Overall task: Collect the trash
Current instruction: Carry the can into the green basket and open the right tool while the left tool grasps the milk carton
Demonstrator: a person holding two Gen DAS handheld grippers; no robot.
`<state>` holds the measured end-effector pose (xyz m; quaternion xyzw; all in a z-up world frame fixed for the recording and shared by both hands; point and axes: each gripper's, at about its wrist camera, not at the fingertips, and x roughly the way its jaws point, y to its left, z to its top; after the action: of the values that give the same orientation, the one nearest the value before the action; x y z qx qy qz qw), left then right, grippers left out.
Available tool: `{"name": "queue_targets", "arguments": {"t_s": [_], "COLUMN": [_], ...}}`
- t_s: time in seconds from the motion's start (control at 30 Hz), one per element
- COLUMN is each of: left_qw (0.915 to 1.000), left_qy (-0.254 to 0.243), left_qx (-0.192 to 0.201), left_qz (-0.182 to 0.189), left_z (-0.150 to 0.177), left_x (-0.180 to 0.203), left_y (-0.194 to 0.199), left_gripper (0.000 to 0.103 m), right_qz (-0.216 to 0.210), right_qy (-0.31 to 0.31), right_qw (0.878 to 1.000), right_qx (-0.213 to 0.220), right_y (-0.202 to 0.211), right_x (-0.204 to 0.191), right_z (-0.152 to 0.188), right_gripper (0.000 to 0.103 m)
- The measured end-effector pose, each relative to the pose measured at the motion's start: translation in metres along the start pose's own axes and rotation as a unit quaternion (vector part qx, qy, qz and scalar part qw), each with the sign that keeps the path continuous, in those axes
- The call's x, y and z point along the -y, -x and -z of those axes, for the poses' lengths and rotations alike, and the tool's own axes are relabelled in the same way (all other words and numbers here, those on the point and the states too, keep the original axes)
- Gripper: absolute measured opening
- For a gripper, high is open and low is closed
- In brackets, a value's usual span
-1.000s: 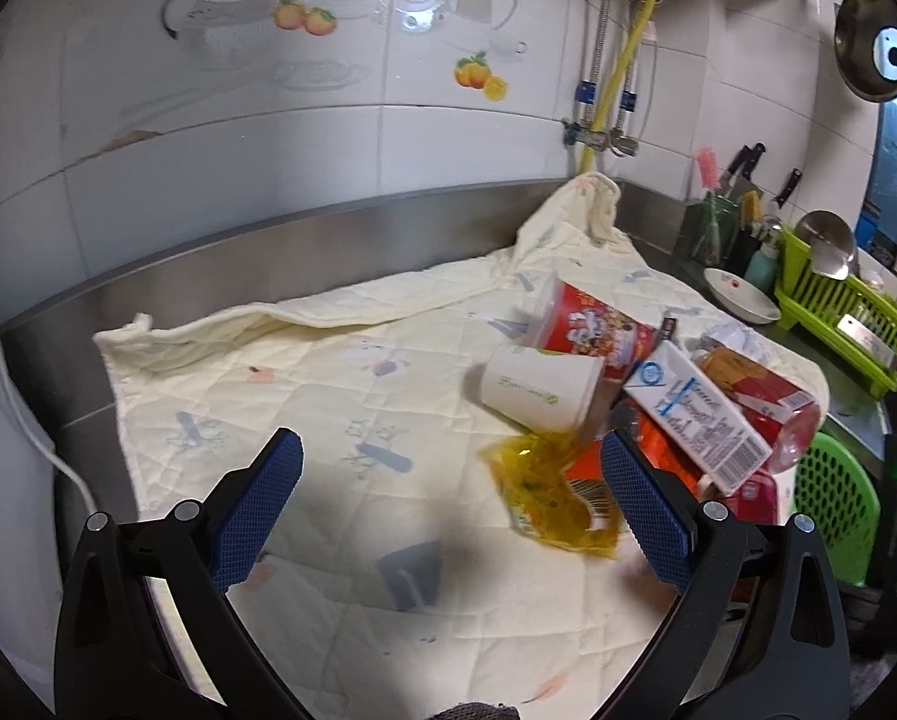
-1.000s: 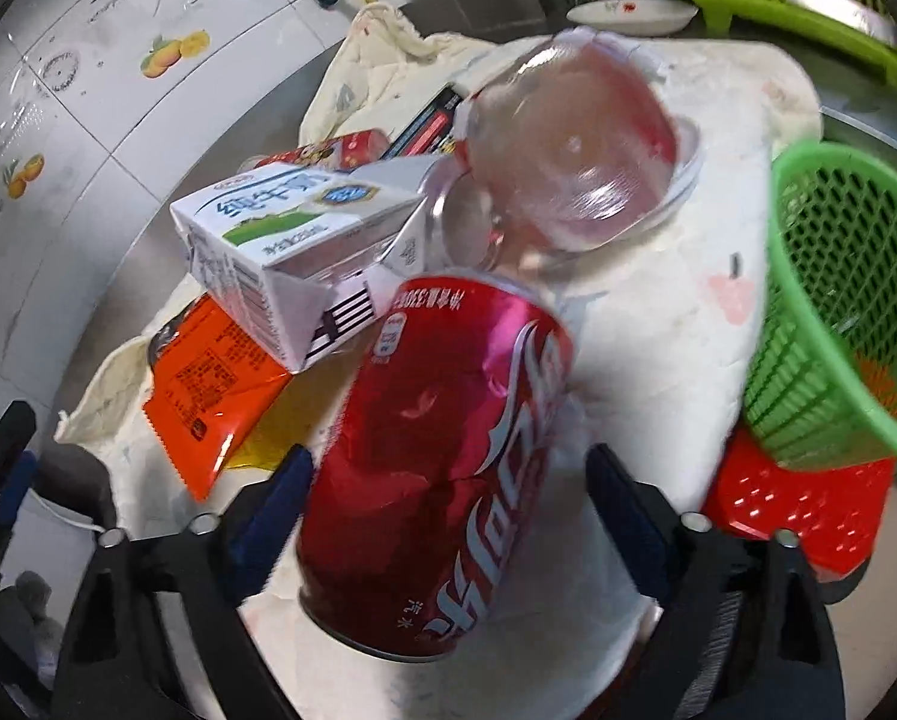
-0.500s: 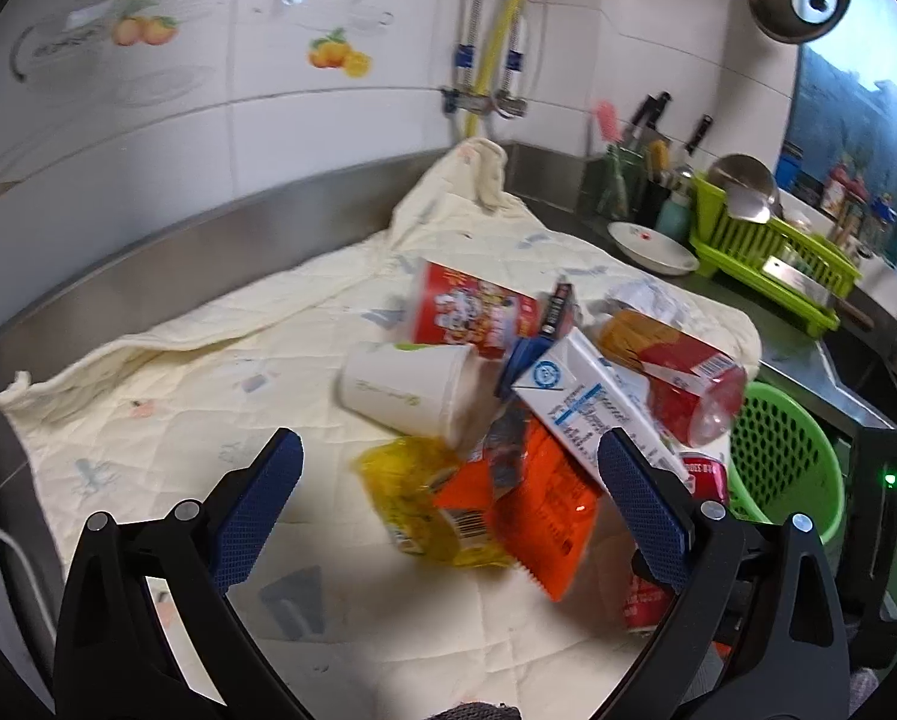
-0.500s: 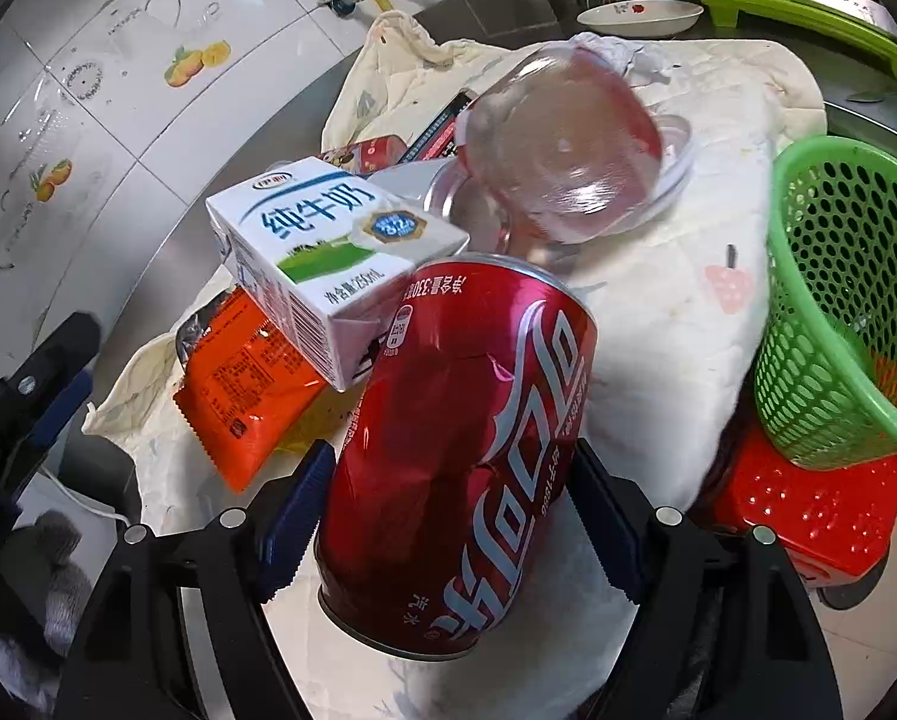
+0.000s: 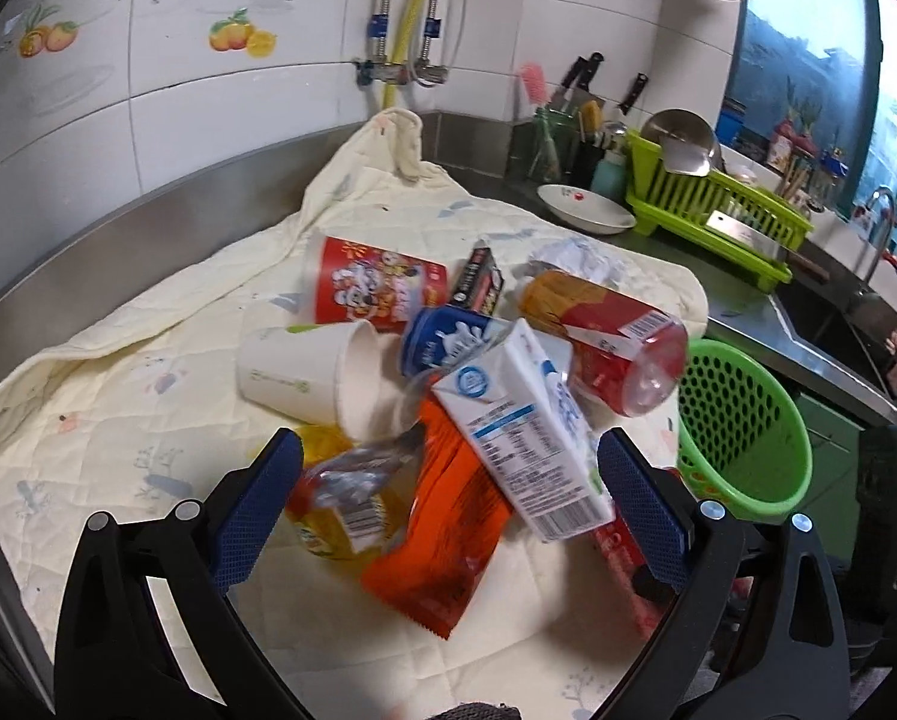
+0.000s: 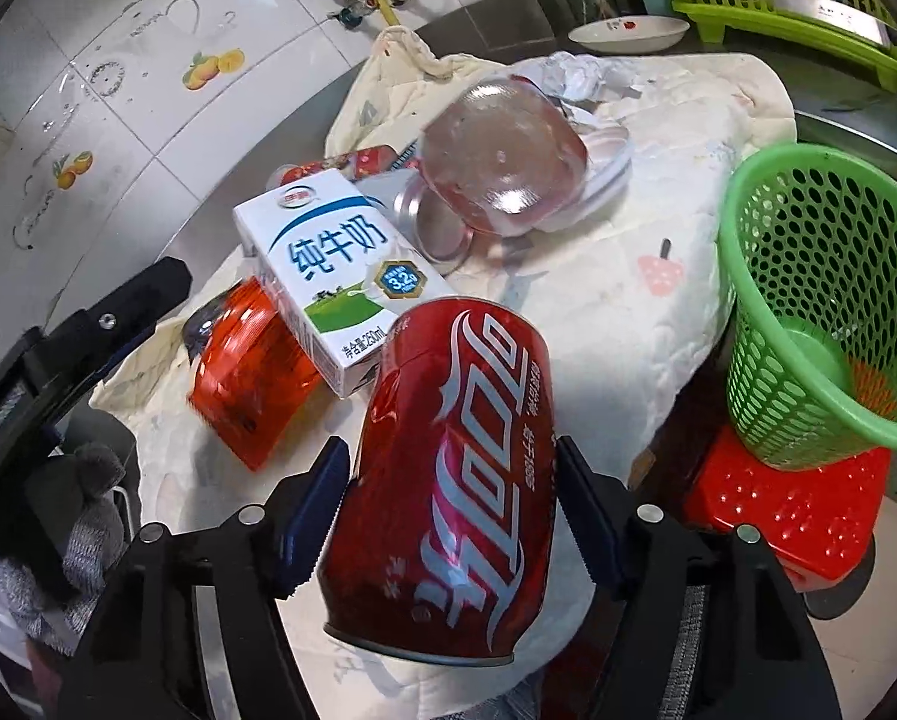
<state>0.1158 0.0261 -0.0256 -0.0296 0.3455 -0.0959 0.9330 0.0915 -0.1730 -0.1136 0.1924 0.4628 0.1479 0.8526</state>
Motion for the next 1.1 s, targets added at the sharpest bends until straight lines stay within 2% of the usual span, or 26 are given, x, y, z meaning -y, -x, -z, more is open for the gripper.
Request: {"name": "queue_targets", "arguments": {"t_s": [0.3,0.37,0.47,0.57,0.77,0.87,0.93,1.1], "left_qw": [0.9994,0.9986,0.9976,0.9975,0.9948,0.9947,0.9936,0.99], "left_qy": [0.014,0.023,0.032,0.036,0.076,0.084,0.095,0.125], "left_qx": [-0.017,-0.022,-0.028,-0.032,-0.047,-0.053,-0.058,-0.058], "left_qz": [0.026,0.042,0.055,0.051,0.048,0.026,0.017,-0.031], "left_z": [0.014,0.015,0.015,0.015,0.007,0.002,0.0,-0.007], "left_x": [0.006,0.004,0.003,0.004,0.006,0.015,0.022,0.037], "left_y": [-0.005,-0.007,-0.011,-0.015,-0.022,-0.028,-0.032,-0.041], "left_gripper": [0.082,0.081,0.081,0.081,0.082,0.088,0.089,0.092], "right_qz": [-0.015,-0.022,-0.014,-0.016,-0.011,-0.007,-0.007,-0.003], "right_qy": [-0.004,-0.004,0.007,0.003,-0.004,-0.007,-0.01,-0.017], "right_qw": [1.0,1.0,1.0,1.0,1.0,0.999,0.999,0.998], "right_qx": [-0.021,-0.022,-0.008,-0.001,0.017,0.03,0.037,0.052], "right_y": [-0.016,-0.017,-0.009,-0.002,0.017,0.03,0.037,0.053], "right_x": [0.0,0.0,-0.002,0.003,0.017,0.026,0.035,0.06], "right_z": [0.0,0.001,0.001,0.002,0.005,0.008,0.009,0.006], "right_gripper": [0.065,0.064,0.061,0.061,0.061,0.061,0.061,0.061]}}
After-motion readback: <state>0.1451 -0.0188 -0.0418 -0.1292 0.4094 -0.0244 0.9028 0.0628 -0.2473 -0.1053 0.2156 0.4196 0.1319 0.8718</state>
